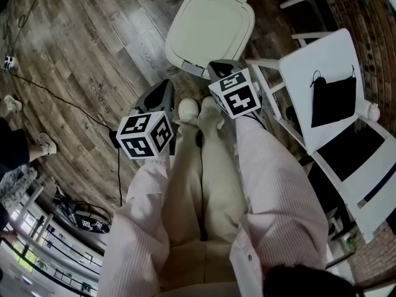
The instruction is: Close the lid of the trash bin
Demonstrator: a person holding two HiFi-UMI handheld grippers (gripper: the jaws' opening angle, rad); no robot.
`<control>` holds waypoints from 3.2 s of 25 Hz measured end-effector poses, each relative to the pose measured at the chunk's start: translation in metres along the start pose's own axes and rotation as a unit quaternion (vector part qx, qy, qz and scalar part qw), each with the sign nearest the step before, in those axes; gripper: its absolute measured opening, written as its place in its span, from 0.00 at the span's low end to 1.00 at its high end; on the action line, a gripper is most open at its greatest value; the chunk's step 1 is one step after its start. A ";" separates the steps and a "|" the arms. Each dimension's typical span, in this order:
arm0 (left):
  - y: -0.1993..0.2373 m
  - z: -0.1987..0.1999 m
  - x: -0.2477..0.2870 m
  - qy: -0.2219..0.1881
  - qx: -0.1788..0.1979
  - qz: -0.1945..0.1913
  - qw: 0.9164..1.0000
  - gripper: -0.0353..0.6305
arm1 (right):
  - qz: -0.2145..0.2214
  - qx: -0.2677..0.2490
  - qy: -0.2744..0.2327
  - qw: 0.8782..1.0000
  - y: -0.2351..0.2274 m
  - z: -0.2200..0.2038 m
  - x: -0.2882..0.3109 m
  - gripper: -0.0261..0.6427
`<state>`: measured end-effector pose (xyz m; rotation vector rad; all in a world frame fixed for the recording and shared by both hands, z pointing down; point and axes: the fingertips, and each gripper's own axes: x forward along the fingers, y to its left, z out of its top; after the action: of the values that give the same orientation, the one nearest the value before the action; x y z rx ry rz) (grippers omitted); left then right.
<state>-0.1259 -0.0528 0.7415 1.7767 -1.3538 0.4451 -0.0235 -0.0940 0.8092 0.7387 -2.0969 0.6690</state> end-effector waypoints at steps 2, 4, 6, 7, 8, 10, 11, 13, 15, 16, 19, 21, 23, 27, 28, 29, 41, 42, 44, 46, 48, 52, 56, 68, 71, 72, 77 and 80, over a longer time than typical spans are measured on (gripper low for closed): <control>-0.001 0.001 0.000 0.000 0.000 0.000 1.000 0.04 | 0.000 0.004 0.007 1.000 0.000 0.001 0.001 0.04; -0.002 0.001 -0.001 0.000 -0.001 0.000 1.000 0.04 | 0.000 0.002 0.020 1.000 0.001 0.000 0.001 0.04; -0.003 0.002 -0.002 0.000 -0.001 0.000 1.000 0.04 | 0.000 0.000 0.041 0.999 0.003 -0.001 0.002 0.04; -0.004 0.002 -0.002 -0.001 -0.002 0.000 1.000 0.04 | -0.001 0.001 0.051 0.999 0.004 -0.001 0.002 0.04; -0.004 0.003 -0.002 -0.001 -0.002 0.000 1.000 0.04 | -0.001 0.003 0.057 0.998 0.004 -0.001 0.002 0.04; -0.005 0.005 -0.003 -0.002 -0.002 0.000 1.000 0.04 | 0.002 0.008 0.057 0.998 0.004 0.001 0.002 0.04; -0.006 0.006 -0.004 -0.002 -0.002 0.000 1.000 0.04 | 0.002 0.010 0.053 0.999 0.003 0.001 0.002 0.04; -0.008 0.009 -0.006 -0.001 -0.002 -0.001 1.000 0.04 | 0.003 0.016 0.049 0.999 0.001 0.000 0.003 0.04; -0.010 0.012 -0.009 -0.002 -0.001 -0.001 1.000 0.04 | 0.006 0.035 0.048 0.998 0.000 0.000 0.002 0.04; -0.011 0.014 -0.012 -0.002 0.000 -0.001 1.000 0.04 | 0.011 0.052 0.041 0.998 0.002 0.000 0.000 0.04; -0.017 0.025 -0.020 -0.008 0.003 -0.004 1.000 0.04 | 0.025 0.091 -0.012 0.995 0.007 0.012 -0.016 0.04; -0.023 0.034 -0.027 -0.019 0.004 -0.010 1.000 0.04 | 0.024 0.092 -0.042 0.995 0.010 0.020 -0.031 0.04; -0.030 0.044 -0.035 -0.034 0.002 -0.019 0.999 0.04 | 0.022 0.098 -0.065 0.993 0.011 0.027 -0.048 0.04; -0.044 0.065 -0.052 -0.057 0.011 -0.028 0.998 0.04 | 0.018 0.121 -0.112 0.986 0.009 0.047 -0.082 0.04; -0.048 0.070 -0.056 -0.061 0.014 -0.030 0.998 0.04 | 0.016 0.123 -0.122 0.985 0.008 0.052 -0.090 0.04; -0.052 0.074 -0.059 -0.064 0.016 -0.032 0.997 0.04 | 0.015 0.125 -0.131 0.983 0.007 0.058 -0.098 0.04; -0.080 0.130 -0.120 -0.116 0.028 -0.041 0.992 0.04 | -0.003 0.119 -0.221 0.968 0.020 0.129 -0.188 0.04; -0.083 0.137 -0.127 -0.123 0.031 -0.044 0.991 0.04 | -0.004 0.117 -0.227 0.967 0.021 0.135 -0.195 0.04; -0.091 0.151 -0.140 -0.134 0.039 -0.051 0.989 0.04 | -0.005 0.116 -0.239 0.964 0.025 0.145 -0.211 0.04; -0.098 0.164 -0.153 -0.145 0.048 -0.055 0.987 0.04 | -0.005 0.116 -0.251 0.961 0.029 0.155 -0.228 0.04; -0.103 0.178 -0.167 -0.157 0.055 -0.057 0.984 0.04 | -0.005 0.111 -0.261 0.959 0.034 0.164 -0.244 0.04; -0.114 0.207 -0.195 -0.183 0.072 -0.058 0.979 0.04 | -0.009 0.095 -0.284 0.954 0.041 0.184 -0.278 0.04; -0.126 0.229 -0.215 -0.196 0.098 -0.065 0.974 0.04 | -0.016 0.091 -0.316 0.944 0.041 0.205 -0.313 0.04; -0.172 0.282 -0.276 -0.246 0.177 -0.080 0.950 0.04 | -0.025 0.069 -0.391 0.918 0.052 0.254 -0.403 0.04; -0.177 0.295 -0.292 -0.264 0.184 -0.075 0.944 0.04 | -0.031 0.072 -0.410 0.909 0.052 0.261 -0.423 0.04; -0.179 0.299 -0.297 -0.270 0.187 -0.073 0.942 0.04 | -0.033 0.072 -0.416 0.906 0.051 0.264 -0.430 0.04; -0.184 0.317 -0.317 -0.295 0.198 -0.068 0.932 0.04 | -0.040 0.062 -0.446 0.892 0.049 0.277 -0.460 0.04; -0.186 0.328 -0.326 -0.307 0.199 -0.065 0.928 0.04 | -0.046 0.056 -0.460 0.885 0.047 0.285 -0.477 0.04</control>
<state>-0.1376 -0.0973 0.2453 2.4650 -1.6258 0.0816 0.0442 -0.1227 0.2570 1.4117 -2.8490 0.4106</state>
